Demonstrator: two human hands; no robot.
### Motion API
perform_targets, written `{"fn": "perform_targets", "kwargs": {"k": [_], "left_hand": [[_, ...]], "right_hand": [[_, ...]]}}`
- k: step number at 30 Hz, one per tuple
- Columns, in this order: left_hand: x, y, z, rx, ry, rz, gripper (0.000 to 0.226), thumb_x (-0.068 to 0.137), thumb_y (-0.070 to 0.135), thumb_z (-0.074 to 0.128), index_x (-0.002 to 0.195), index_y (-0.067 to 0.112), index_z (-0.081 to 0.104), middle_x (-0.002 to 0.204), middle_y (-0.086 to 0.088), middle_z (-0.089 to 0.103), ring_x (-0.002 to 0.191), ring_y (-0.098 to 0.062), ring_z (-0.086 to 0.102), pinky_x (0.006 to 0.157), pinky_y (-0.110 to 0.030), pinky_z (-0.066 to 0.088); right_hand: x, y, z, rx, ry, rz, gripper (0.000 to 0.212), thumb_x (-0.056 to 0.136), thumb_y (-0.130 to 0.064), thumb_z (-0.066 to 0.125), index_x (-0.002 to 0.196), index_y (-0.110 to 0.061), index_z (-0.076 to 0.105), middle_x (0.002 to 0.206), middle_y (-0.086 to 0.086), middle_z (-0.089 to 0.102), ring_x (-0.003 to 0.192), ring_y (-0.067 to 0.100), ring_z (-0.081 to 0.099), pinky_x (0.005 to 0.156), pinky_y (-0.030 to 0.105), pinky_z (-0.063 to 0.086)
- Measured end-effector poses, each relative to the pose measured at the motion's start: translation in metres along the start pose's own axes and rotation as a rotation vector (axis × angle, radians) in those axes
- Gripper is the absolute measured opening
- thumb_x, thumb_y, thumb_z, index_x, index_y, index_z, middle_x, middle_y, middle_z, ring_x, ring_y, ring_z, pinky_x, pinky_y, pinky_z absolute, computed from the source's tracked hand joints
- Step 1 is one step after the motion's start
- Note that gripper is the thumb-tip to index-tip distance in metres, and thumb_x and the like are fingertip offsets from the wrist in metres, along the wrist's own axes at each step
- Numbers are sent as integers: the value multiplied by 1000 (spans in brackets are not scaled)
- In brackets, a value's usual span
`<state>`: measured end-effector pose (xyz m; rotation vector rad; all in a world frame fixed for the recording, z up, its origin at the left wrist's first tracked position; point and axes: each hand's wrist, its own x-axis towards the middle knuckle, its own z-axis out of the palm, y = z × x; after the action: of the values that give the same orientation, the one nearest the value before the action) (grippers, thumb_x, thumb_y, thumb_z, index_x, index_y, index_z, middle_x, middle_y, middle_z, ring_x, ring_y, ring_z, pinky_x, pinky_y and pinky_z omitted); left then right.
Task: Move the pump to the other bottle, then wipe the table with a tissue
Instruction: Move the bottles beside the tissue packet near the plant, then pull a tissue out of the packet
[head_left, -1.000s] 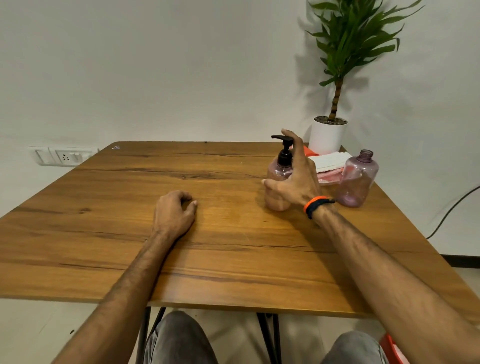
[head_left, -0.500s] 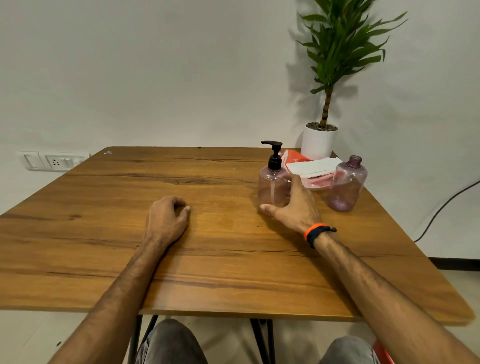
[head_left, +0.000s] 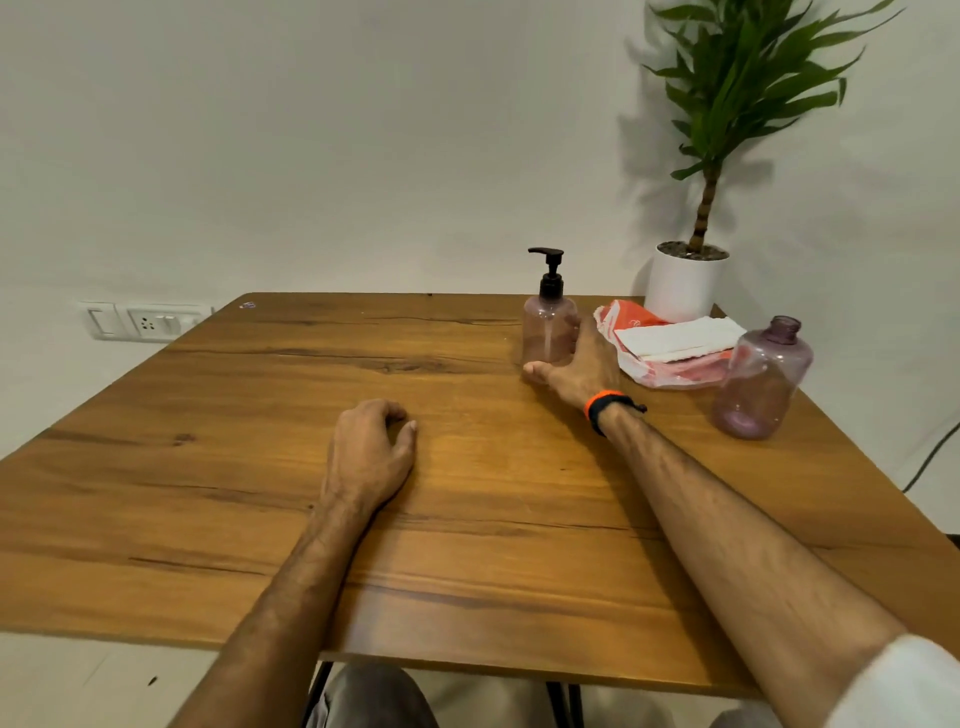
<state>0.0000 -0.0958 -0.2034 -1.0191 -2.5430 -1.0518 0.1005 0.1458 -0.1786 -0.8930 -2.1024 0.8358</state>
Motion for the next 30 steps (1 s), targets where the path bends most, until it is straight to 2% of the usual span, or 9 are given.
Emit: {"fn": "perform_targets", "kwargs": {"k": [3,7,13,15,18,20,22,27,30], "left_hand": [[1,-2,2,-5,8,24,21,85,21,66,100,7,71,105,-8,72,101,-25,65,88,-28,46],[0,-4,3,-11,5,34,22,85,22,65,101,8,71,107,-7,71,101,-23,64,89,-27,46],[0,-2,2,-2,-8,38,24,86,23,64,104,8,70,109,-7,71,104,-24,63,91,-29,45],[0,-1,2,4,-7,32,24,86,22,65,105,7,71,110,-8,71,105,-25,63,93,-30,45],[-1,3,1,5,-29,26,26,87,21,65,107,6,70,113,-9,70,108,-26,63,95,-30,45],[-1,5,-2,-2,-51,17,27,87,20,65,109,5,70,115,-10,70,109,-26,62,97,-31,45],[-2,9,-5,-8,-80,1,28,88,20,65,112,5,69,117,-11,69,110,-26,61,98,-32,45],[-1,37,1,-19,-159,34,31,88,21,65,116,6,65,116,-13,68,107,-27,63,98,-40,50],[10,76,20,-43,-163,107,32,89,27,65,117,13,66,119,-6,67,111,-20,61,99,-35,48]], "right_hand": [[18,-4,12,-2,-3,22,90,62,-32,88,136,-13,40,135,10,54,123,28,51,103,39,45],[27,-2,20,-24,-12,39,86,64,-34,87,134,-12,40,133,9,54,121,28,53,100,40,46],[8,4,5,-24,-15,46,94,66,-39,85,140,-12,34,138,10,50,126,28,48,105,42,43],[-9,12,-7,-31,28,4,75,70,-37,83,131,-13,44,125,6,58,114,23,55,97,38,48],[-32,25,-34,-101,58,-96,36,75,-32,80,102,-17,61,96,-2,66,84,12,61,80,31,55],[-42,32,-53,-152,48,-147,18,78,-32,77,85,-22,65,76,-8,65,69,4,60,71,29,57],[-50,40,-72,-221,29,-170,17,79,-37,75,74,-26,64,66,-12,62,64,1,58,65,29,56],[-64,66,-110,-393,-80,-211,35,79,-52,69,61,-24,60,53,-11,60,55,2,57,58,30,55],[-68,79,-126,-475,-106,-251,42,80,-54,64,54,-21,55,45,-13,53,48,0,52,56,25,49]]}}
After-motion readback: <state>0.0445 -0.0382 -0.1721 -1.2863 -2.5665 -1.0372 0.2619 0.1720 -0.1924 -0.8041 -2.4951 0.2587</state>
